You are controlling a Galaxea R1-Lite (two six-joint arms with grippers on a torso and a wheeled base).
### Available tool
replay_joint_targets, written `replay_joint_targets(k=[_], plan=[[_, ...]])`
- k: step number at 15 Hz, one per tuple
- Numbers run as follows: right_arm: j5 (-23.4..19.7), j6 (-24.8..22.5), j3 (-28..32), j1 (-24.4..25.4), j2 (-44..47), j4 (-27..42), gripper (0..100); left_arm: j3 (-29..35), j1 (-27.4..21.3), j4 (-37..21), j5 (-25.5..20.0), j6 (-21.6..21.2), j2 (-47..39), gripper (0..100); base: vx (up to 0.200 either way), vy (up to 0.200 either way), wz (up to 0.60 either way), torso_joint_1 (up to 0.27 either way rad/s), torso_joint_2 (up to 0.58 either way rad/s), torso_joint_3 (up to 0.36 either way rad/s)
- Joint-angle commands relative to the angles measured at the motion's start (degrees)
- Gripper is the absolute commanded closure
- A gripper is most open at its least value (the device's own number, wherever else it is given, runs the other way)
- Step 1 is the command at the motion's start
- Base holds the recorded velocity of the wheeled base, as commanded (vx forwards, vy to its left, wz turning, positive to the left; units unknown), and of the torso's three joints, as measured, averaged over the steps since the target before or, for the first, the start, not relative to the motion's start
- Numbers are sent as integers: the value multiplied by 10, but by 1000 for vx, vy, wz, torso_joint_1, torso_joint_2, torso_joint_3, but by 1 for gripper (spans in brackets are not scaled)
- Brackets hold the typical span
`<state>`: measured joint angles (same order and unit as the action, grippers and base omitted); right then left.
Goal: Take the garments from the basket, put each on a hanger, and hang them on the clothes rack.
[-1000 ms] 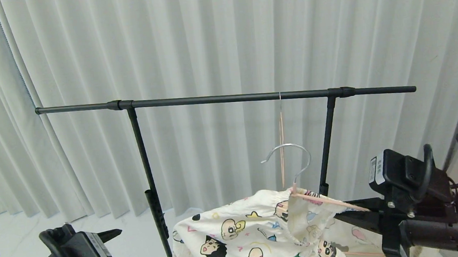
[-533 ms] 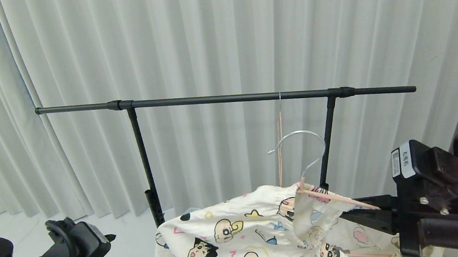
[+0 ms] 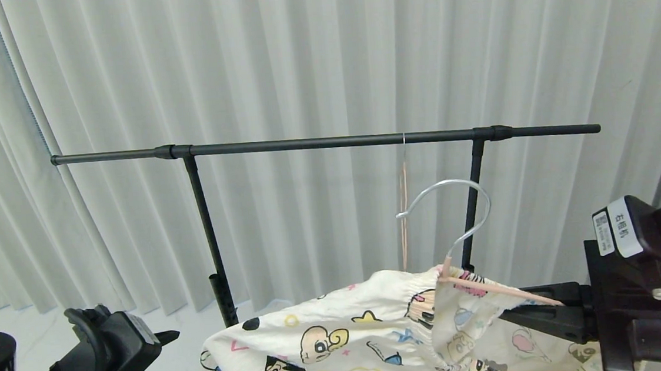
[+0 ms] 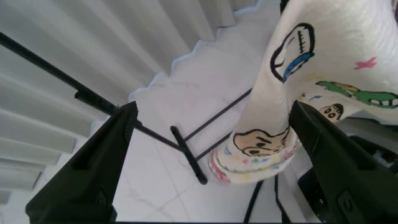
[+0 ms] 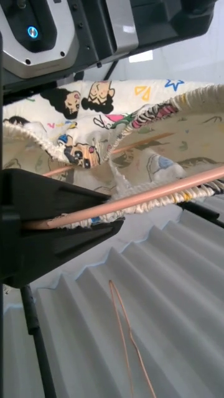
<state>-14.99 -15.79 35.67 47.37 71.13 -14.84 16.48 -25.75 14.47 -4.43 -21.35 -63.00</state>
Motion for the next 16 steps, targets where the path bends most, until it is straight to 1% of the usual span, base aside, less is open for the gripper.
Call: replay_joint_targets(k=[1,6,8,9,12,13,15,16], plan=[[0,0,-1,3,-4,0,100,0,0,0,-1,0,-1,100,0,0,0,0,0,0],[0,0,-1,5,-3,0,100,0,0,11,-4,1,-1,100,0,0,0,0,0,0],[3,0,-3,1,-4,1,100,0,9,11,-2,15,-1,100,0,0,0,0,0,0],[4,0,-3,-9,-4,2,100,-2,26,11,0,22,-1,100,0,0,0,0,0,0],[4,0,-2,-37,-4,7,100,-21,95,11,14,18,1,100,0,0,0,0,0,0],[4,0,-2,-44,-4,7,100,-24,105,11,16,17,2,100,0,0,0,0,0,0],[4,1,-1,-56,-4,5,100,-26,106,11,21,16,2,100,0,0,0,0,0,0],[5,6,0,-59,-4,4,100,-32,106,11,33,12,0,100,0,0,0,0,0,0]])
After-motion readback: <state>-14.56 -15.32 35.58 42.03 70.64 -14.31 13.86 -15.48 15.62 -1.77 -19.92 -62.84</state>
